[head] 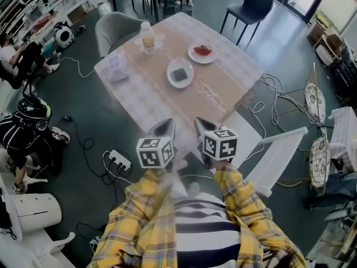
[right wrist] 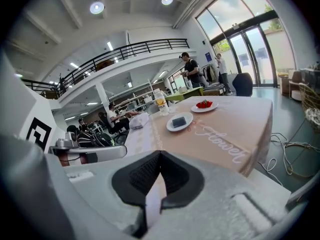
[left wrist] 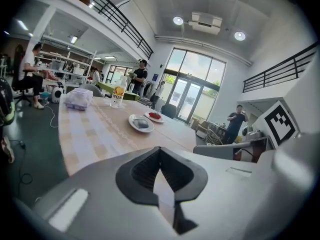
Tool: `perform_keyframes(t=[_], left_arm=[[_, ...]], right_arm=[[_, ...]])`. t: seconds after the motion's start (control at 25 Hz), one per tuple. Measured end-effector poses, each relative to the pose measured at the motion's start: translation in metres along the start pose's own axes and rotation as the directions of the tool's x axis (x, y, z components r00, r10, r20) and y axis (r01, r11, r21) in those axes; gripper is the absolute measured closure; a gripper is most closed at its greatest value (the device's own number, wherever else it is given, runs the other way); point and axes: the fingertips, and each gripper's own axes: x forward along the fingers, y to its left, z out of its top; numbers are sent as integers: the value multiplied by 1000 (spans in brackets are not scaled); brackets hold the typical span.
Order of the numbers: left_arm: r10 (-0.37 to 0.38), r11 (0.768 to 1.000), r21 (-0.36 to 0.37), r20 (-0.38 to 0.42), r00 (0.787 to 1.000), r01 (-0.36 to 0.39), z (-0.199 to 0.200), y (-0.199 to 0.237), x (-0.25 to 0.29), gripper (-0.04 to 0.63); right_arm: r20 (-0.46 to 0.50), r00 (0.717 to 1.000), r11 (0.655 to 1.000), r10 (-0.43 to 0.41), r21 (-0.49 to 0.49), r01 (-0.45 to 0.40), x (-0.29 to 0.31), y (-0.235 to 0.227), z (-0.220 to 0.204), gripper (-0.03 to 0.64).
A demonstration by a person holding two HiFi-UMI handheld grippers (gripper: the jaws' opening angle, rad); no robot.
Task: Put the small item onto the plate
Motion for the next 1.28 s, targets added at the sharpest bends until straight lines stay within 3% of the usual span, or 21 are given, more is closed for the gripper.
perform_keyframes(t=[0.76, 1.28], left_arm=[[-5, 1000, 10, 34, 999, 5, -33, -28, -76, 594], [12, 1000, 2, 37, 999, -12, -45, -22, -91, 594]], right_arm=[[42, 999, 999, 32, -41, -31, -72, 19, -38, 618], [43, 998, 998, 44, -56, -42, -80, 31, -50, 618]])
